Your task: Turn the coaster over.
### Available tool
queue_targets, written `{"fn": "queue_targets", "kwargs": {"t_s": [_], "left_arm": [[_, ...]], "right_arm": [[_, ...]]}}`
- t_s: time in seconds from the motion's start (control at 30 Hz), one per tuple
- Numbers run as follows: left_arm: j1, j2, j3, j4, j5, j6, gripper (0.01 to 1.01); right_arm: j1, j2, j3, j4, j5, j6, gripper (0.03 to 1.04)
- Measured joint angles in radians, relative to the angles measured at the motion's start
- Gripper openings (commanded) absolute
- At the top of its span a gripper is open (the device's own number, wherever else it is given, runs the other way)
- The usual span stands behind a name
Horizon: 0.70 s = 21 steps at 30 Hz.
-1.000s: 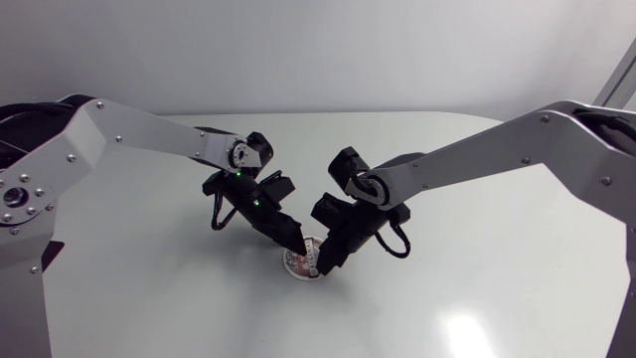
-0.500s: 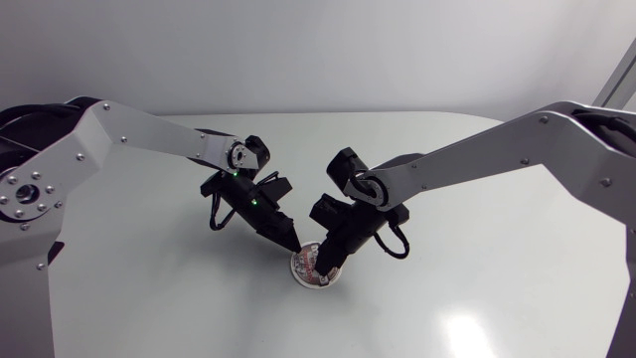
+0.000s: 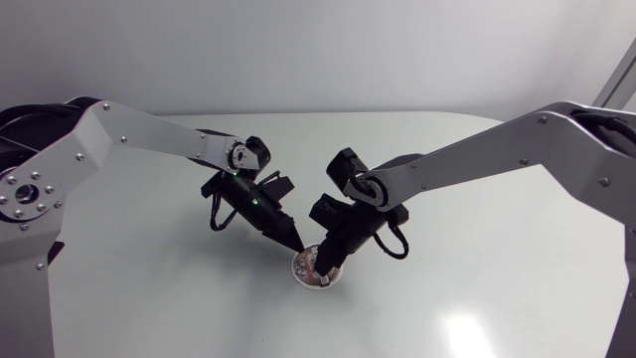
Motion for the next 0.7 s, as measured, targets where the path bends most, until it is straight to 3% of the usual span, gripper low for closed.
{"fn": "queue_targets", "kwargs": {"t_s": [0.27,0.47,0.7], "left_arm": [[-0.019,-0.011,-0.003,-0.006,0.024,0.016,0.021],[0.041,-0.038,-0.021,-0.019,0.022,0.030,0.021],[0.117,-0.087,-0.040,-0.095,0.019,0.050,0.023]], "right_arm": [[0.005,-0.005,-0.002,0.001,0.004,0.000,0.04],[-0.012,-0.075,-0.055,-0.034,0.009,-0.001,0.04],[-0.013,-0.074,-0.034,-0.042,0.016,-0.003,0.04]]}}
